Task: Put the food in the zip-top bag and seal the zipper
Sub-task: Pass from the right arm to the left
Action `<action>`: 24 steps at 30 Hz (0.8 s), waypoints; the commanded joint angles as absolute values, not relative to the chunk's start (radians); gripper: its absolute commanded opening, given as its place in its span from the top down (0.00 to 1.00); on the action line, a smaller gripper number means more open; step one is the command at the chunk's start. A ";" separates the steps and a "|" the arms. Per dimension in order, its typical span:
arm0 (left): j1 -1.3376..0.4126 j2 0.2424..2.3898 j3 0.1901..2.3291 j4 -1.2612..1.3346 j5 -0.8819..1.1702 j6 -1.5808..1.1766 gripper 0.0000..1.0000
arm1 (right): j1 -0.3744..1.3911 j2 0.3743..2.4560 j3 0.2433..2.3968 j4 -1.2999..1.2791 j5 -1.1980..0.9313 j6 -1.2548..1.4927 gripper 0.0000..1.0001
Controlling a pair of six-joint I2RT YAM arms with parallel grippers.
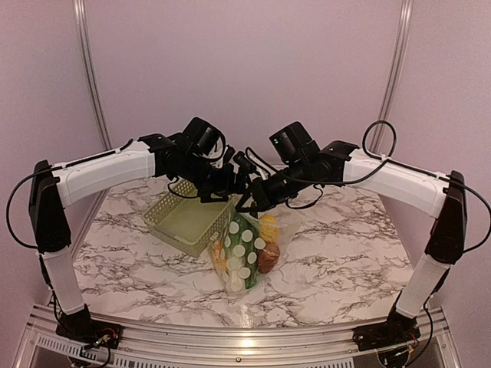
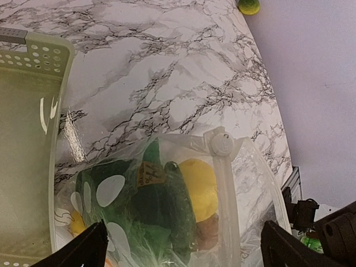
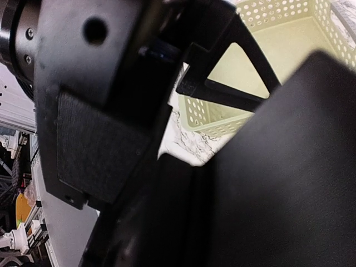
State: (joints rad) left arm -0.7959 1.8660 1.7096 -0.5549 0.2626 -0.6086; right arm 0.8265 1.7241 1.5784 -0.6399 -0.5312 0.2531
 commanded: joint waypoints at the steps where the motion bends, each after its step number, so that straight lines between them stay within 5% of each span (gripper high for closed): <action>1: -0.843 1.914 1.674 -0.592 0.440 -0.594 0.03 | 0.836 1.692 1.574 -0.478 -0.504 0.236 1.00; 13: -0.836 1.958 1.696 -0.532 0.541 -0.582 0.67 | 0.838 1.675 1.580 -0.516 -0.488 0.226 0.99; 24: -0.810 1.899 1.650 -0.429 0.564 -0.581 0.76 | 0.599 1.522 1.524 -0.644 -0.378 0.273 0.64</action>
State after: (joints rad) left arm -0.8021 1.9312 1.6871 -0.4732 0.5083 -0.5941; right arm 0.7120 1.6032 1.5391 -0.6510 -0.5068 0.2508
